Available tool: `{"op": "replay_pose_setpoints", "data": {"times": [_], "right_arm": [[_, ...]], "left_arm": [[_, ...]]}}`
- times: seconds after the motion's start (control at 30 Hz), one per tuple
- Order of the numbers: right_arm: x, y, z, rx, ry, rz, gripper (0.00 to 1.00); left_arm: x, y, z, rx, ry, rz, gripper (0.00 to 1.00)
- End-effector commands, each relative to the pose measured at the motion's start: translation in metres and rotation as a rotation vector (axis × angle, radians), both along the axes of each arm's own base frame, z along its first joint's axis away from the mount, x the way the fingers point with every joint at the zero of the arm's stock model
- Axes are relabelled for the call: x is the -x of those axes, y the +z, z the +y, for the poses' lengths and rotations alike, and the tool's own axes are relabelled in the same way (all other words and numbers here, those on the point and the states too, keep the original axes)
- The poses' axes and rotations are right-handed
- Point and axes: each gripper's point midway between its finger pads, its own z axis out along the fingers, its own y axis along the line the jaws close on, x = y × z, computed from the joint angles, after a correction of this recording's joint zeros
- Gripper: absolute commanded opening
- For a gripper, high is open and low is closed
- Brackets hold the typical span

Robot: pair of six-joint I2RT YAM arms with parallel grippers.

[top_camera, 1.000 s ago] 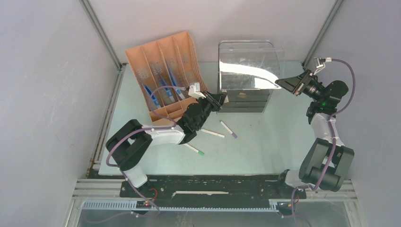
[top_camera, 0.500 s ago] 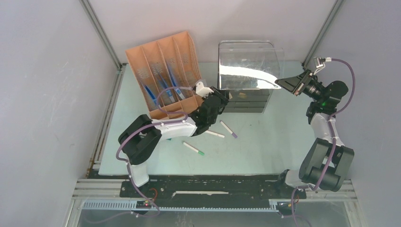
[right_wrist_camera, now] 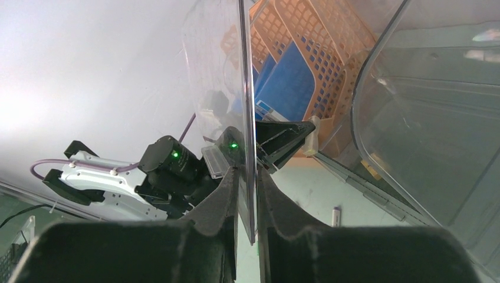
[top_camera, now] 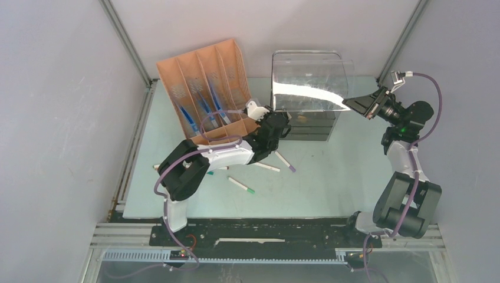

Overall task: Organize the desk
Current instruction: Place the stationery in the drawer.

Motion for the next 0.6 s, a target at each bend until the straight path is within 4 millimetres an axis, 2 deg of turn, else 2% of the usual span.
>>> {"op": "replay_pose_setpoints", "data": {"times": [0.0,0.13,0.27,0.5,0.57], "right_arm": [[0.003,0.005,0.004,0.019,0.019,-0.04,0.2],[0.004,0.005,0.004,0.019,0.021,-0.041,0.2],[0.004,0.006,0.004,0.018,0.02,-0.041,0.2],[0.004,0.006,0.003,0.016,0.021,-0.04,0.2],[0.004,0.006,0.003,0.016,0.02,-0.041,0.2]], "left_arm": [[-0.013,0.021,0.004,0.068,0.089,-0.044,0.09],[-0.018,0.029,-0.002,0.113,0.086,-0.071,0.1],[-0.023,0.03,-0.007,0.117,0.088,-0.084,0.13],[-0.027,0.019,-0.009,0.093,0.087,-0.092,0.27],[-0.028,0.02,-0.013,0.079,0.065,-0.112,0.33]]}}
